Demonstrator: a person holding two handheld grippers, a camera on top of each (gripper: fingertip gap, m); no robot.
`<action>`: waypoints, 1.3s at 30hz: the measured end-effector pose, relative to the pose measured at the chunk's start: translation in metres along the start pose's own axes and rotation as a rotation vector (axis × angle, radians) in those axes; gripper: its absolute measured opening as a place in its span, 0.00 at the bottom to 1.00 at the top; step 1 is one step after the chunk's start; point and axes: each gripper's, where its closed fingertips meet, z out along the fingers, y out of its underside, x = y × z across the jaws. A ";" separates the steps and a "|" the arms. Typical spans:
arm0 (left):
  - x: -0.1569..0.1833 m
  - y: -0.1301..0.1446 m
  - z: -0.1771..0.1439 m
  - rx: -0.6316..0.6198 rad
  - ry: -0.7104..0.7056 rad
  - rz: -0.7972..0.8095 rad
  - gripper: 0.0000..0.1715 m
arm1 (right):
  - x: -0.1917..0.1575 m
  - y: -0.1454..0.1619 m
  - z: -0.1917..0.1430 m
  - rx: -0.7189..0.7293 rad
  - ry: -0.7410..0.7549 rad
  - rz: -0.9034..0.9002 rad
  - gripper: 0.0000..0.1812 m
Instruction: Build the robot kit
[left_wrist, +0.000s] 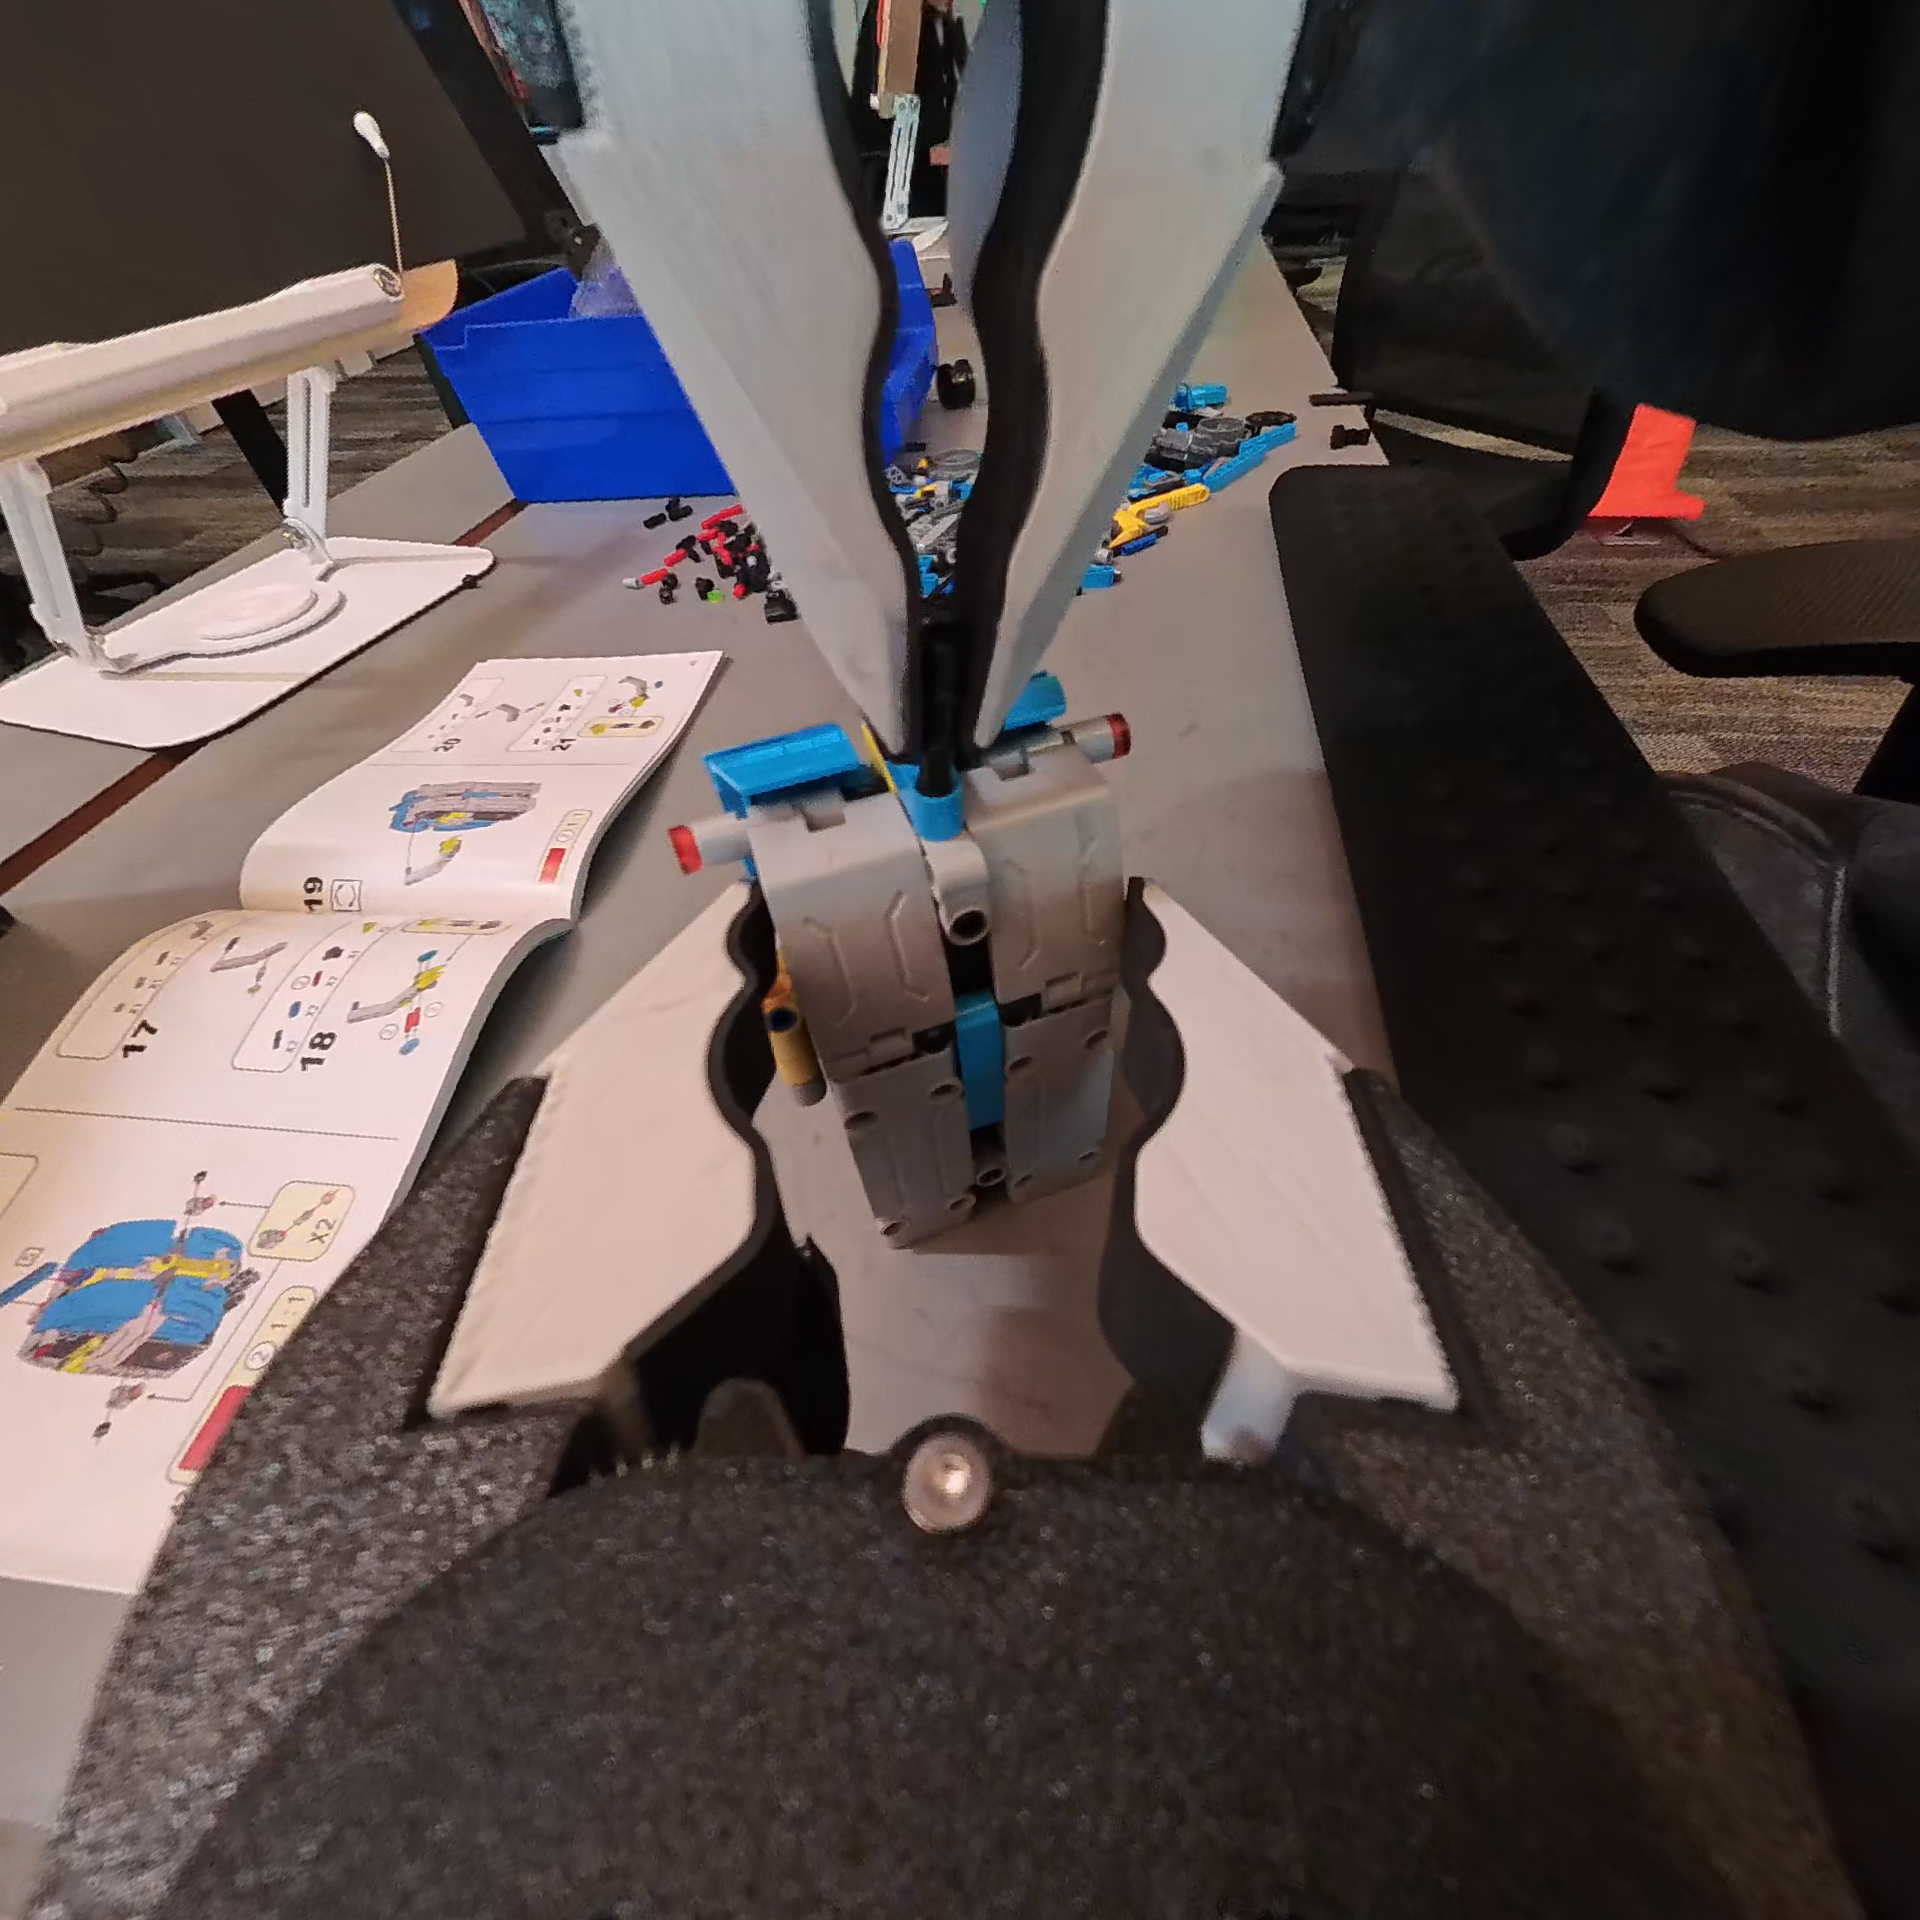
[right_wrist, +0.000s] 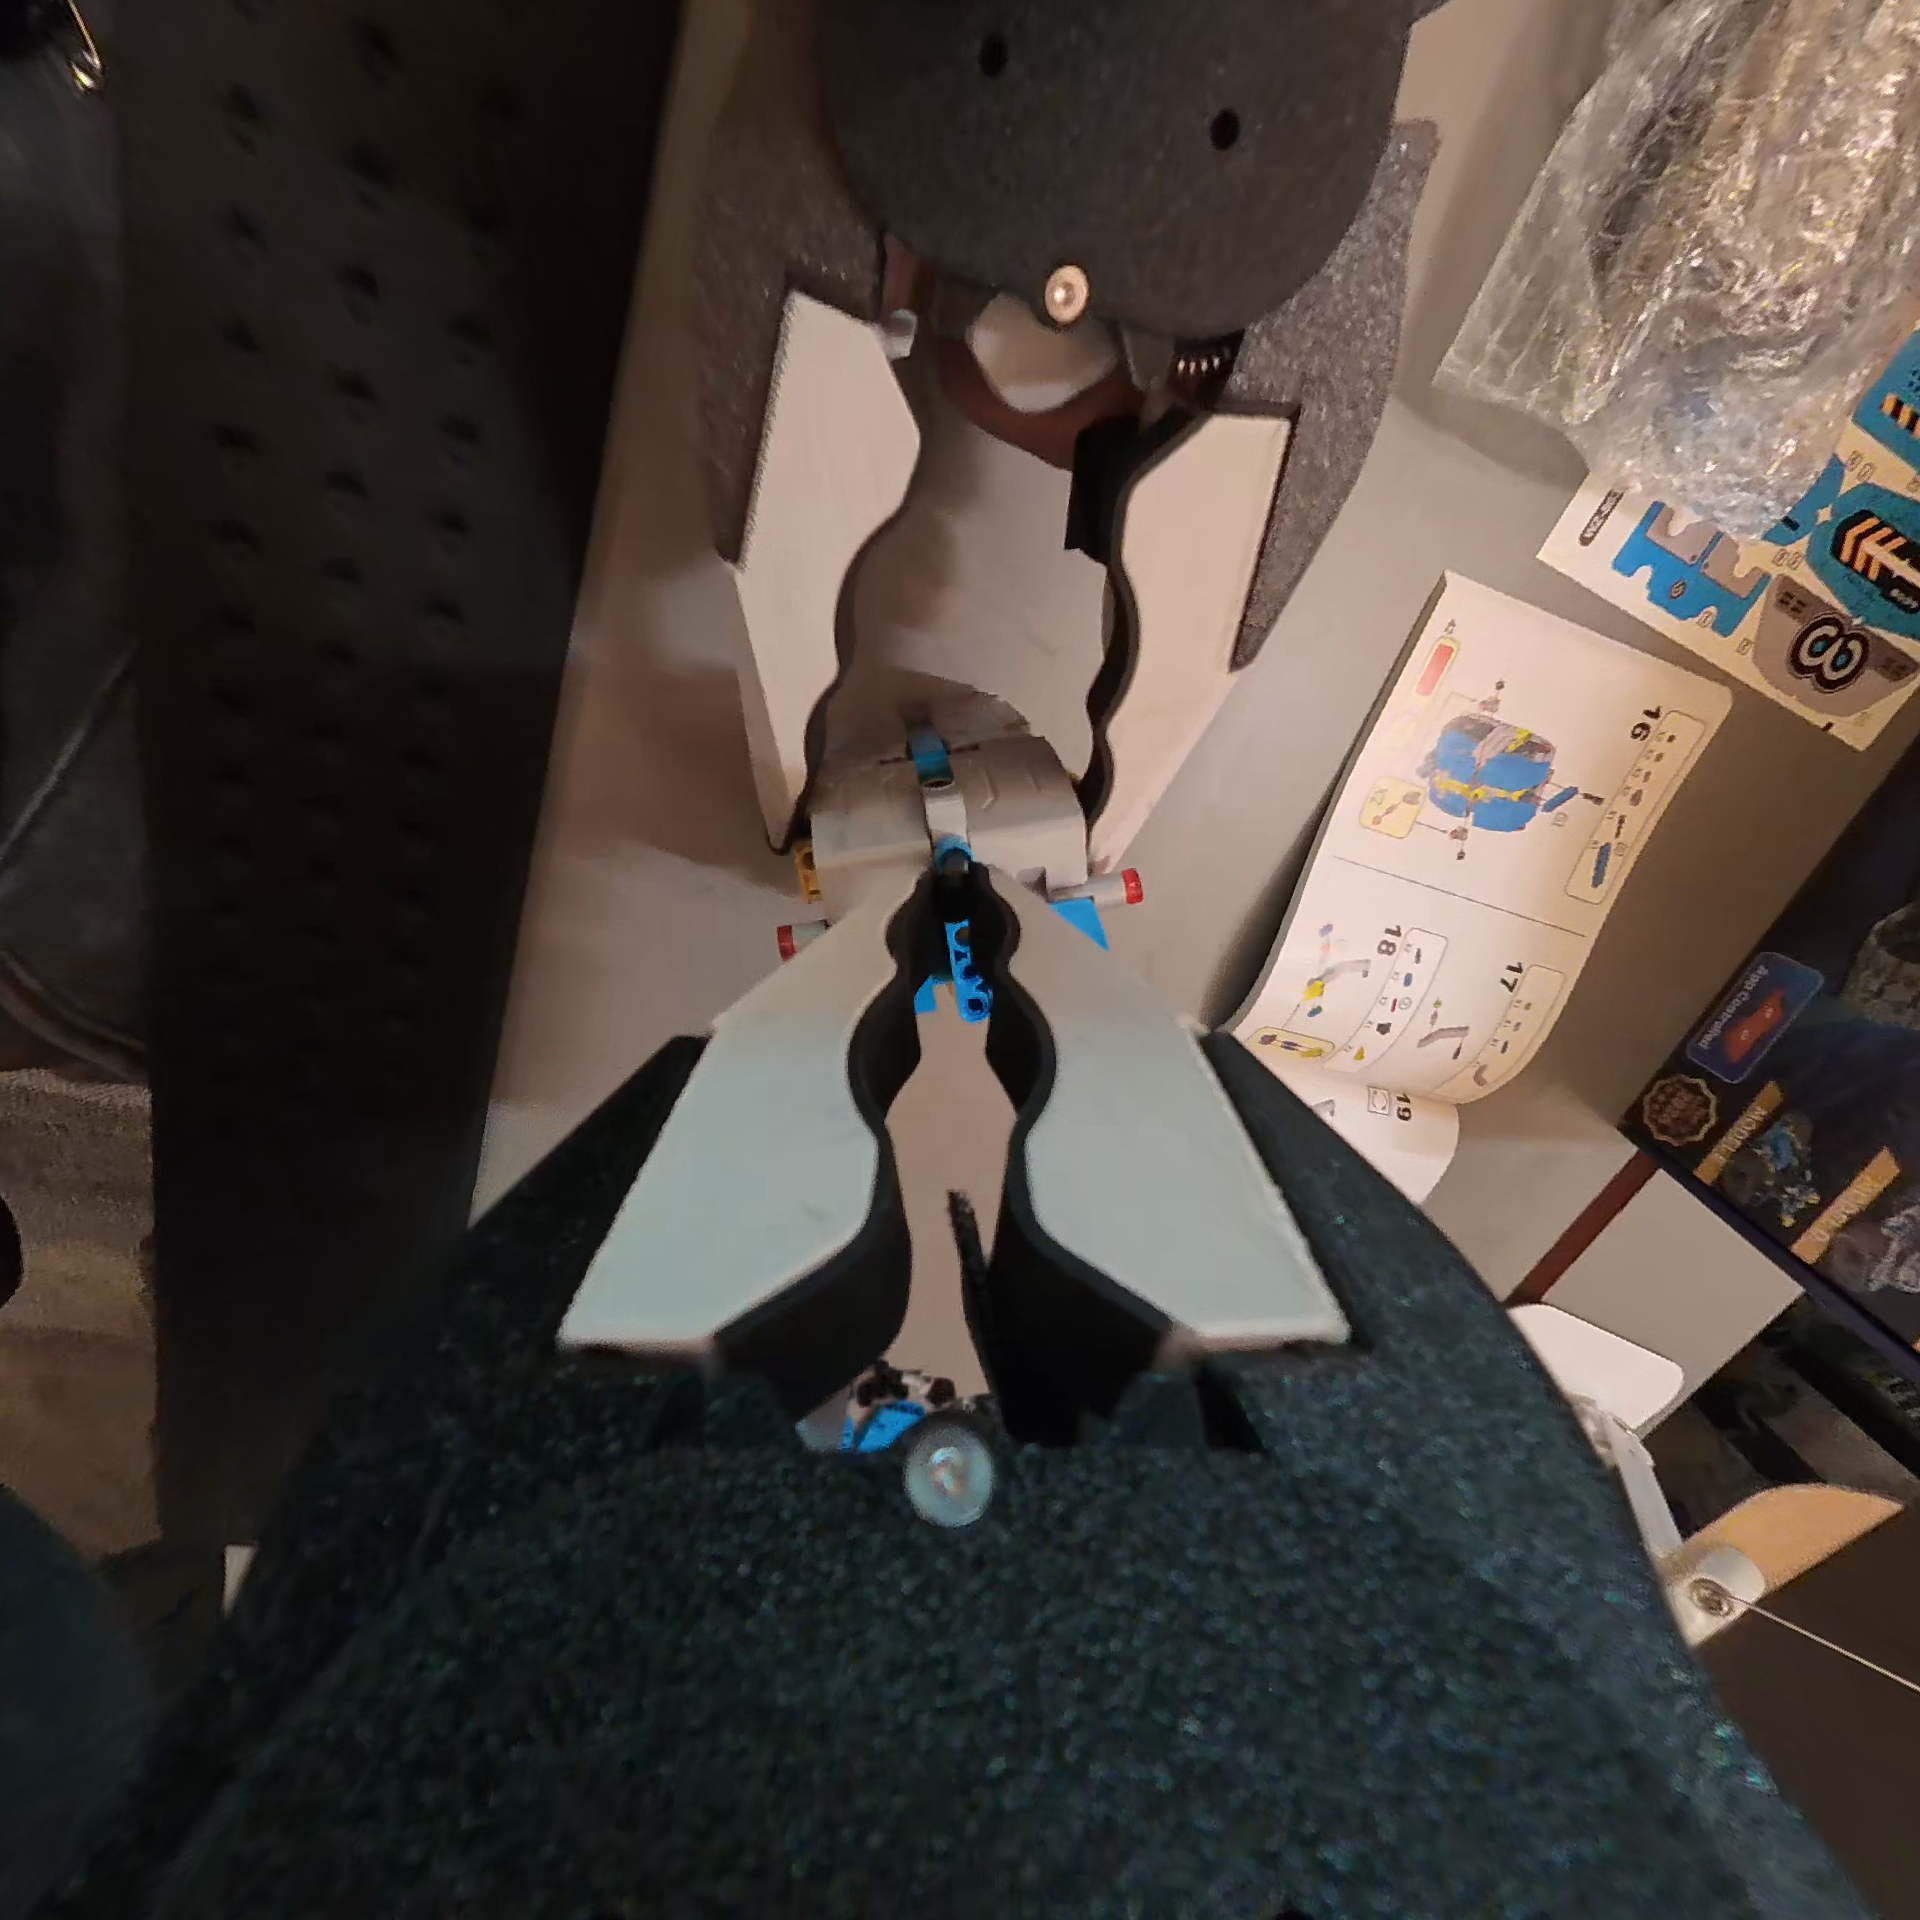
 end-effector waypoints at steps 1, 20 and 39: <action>0.000 0.000 0.000 0.001 0.001 -0.002 0.39 | 0.000 0.000 0.000 -0.005 -0.006 -0.004 0.02; 0.001 0.000 0.001 0.003 0.009 0.012 0.39 | -0.004 -0.003 -0.003 0.052 -0.019 0.027 0.08; 0.001 0.000 0.001 0.003 0.003 0.013 0.39 | -0.001 0.000 0.000 -0.011 0.053 -0.027 0.02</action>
